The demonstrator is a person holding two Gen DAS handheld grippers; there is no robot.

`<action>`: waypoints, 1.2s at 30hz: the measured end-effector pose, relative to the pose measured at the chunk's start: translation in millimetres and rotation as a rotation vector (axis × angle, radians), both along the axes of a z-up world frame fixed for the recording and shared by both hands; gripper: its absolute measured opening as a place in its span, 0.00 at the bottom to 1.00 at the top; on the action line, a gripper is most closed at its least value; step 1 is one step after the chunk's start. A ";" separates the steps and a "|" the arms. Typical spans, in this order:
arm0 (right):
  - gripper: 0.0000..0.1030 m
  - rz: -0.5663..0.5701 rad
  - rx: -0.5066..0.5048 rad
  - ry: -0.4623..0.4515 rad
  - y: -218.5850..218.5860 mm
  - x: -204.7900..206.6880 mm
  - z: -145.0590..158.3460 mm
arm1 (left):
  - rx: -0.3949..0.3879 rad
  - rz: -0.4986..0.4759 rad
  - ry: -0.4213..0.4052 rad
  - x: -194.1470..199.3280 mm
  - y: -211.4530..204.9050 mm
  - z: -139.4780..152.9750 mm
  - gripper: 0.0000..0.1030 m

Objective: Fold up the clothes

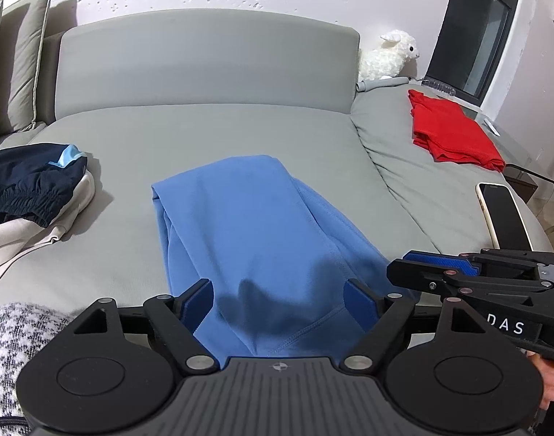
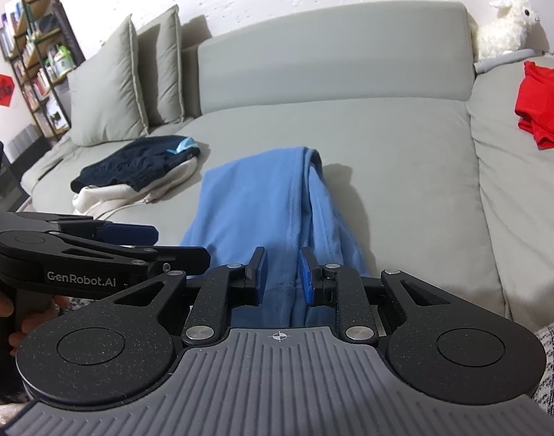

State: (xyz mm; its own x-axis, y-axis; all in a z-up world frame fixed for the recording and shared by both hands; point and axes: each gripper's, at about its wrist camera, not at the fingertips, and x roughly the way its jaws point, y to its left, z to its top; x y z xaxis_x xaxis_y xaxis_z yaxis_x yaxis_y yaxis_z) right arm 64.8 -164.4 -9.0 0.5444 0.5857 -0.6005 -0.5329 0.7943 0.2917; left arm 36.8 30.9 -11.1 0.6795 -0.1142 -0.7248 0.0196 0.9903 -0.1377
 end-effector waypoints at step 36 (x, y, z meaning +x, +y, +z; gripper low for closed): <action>0.29 0.071 -0.056 0.004 27.8 29.9 1.8 | -0.069 0.116 -0.006 50.7 52.9 -3.8 0.39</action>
